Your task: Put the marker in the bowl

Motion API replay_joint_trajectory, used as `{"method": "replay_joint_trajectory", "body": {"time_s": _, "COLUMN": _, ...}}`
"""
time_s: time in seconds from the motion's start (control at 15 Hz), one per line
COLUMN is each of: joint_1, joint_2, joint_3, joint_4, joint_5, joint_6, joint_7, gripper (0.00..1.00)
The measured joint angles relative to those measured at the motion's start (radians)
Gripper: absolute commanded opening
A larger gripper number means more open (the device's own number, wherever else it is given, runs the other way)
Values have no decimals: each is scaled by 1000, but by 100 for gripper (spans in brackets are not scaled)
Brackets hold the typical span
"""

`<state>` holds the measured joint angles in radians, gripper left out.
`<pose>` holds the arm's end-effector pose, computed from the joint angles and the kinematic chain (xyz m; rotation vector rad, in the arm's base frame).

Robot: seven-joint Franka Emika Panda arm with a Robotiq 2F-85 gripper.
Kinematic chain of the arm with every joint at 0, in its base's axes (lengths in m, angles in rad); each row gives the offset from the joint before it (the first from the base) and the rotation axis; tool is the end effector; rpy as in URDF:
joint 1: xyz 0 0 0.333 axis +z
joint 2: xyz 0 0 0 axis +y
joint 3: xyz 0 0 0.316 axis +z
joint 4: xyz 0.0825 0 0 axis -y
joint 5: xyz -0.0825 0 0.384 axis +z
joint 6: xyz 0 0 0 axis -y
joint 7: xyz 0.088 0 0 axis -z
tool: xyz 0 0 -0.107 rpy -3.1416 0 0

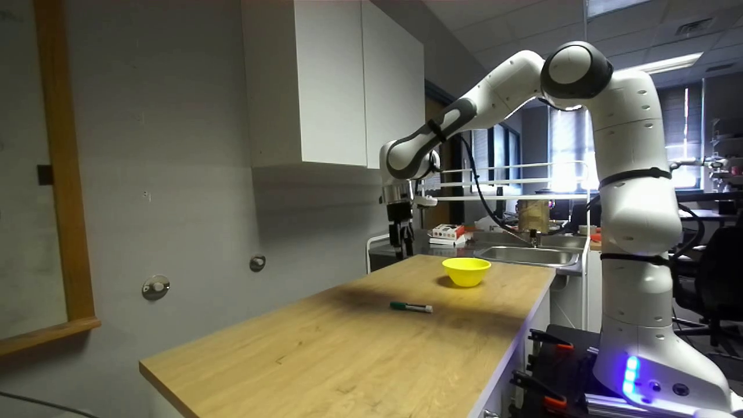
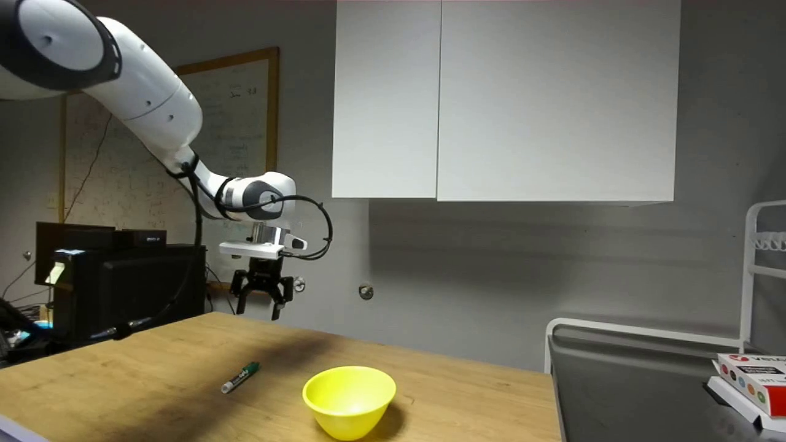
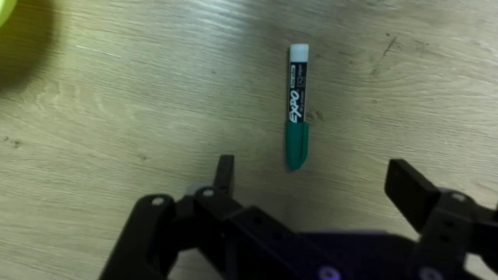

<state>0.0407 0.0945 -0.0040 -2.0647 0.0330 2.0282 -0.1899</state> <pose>0.5500 0.0221 0.3777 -3.0800 -0.3247 0.1992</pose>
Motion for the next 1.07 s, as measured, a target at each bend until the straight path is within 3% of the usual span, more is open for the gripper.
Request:
{"method": "replay_joint_trajectory", "body": {"time_s": 0.47, "joint_1": 18, "joint_2": 155, "joint_3": 21, "joint_4": 54, "joint_5": -25, "joint_6": 48, "joint_7": 131, "gripper": 100}}
{"method": "replay_joint_trajectory", "body": {"time_s": 0.87, "joint_1": 1, "joint_2": 207, "joint_3": 19, "joint_4": -35, "joint_5": -20, "joint_6": 200, "joint_7": 137, "gripper": 100}}
{"method": "replay_joint_trajectory", "body": {"time_s": 0.93, "joint_1": -1, "joint_2": 207, "joint_3": 19, "joint_4": -58, "joint_5": -20, "joint_6": 231, "joint_7": 137, "gripper": 95}}
{"method": "replay_joint_trajectory", "body": {"time_s": 1.0, "joint_1": -3, "joint_2": 206, "joint_3": 19, "joint_4": -82, "joint_5": -20, "joint_6": 262, "joint_7": 137, "gripper": 75}}
{"method": "replay_joint_trajectory", "body": {"time_s": 1.07, "joint_1": -3, "joint_2": 206, "joint_3": 19, "joint_4": -102, "joint_5": -20, "joint_6": 289, "joint_7": 137, "gripper": 71}}
